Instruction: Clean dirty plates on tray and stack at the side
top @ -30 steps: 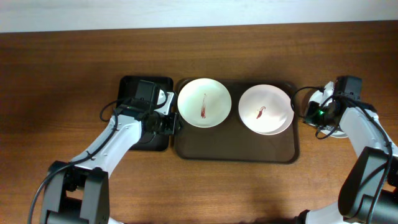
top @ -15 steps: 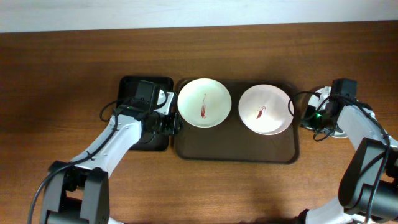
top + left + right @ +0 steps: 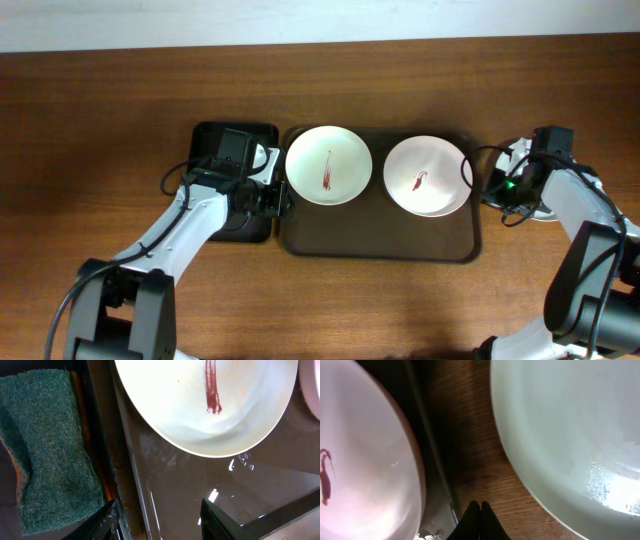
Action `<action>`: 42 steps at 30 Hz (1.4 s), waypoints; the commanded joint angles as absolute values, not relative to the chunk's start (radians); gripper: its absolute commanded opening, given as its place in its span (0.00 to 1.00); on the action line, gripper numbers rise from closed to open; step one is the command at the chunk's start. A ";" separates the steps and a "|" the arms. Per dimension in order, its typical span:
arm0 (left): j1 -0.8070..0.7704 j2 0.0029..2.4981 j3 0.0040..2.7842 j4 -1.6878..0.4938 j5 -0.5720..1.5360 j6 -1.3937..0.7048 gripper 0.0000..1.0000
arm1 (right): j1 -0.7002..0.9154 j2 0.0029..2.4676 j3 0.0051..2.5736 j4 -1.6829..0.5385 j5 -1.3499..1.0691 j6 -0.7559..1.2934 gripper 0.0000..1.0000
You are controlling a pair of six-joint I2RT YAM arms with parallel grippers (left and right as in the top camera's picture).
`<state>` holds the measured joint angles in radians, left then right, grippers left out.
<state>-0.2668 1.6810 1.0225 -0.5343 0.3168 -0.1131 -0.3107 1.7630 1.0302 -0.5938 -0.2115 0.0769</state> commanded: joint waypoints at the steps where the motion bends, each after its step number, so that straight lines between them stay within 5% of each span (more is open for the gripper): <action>1: -0.266 1.669 1.014 -0.535 0.313 -0.111 0.50 | -0.265 1.774 1.024 -0.591 -0.220 0.059 0.04; 17: -0.266 1.669 1.014 -0.536 0.313 -0.111 0.51 | -0.237 1.774 1.024 -0.560 -0.125 0.060 0.10; 42: -0.266 1.669 1.014 -0.536 0.313 -0.111 0.51 | -0.236 1.774 1.002 -0.536 -0.151 0.086 0.04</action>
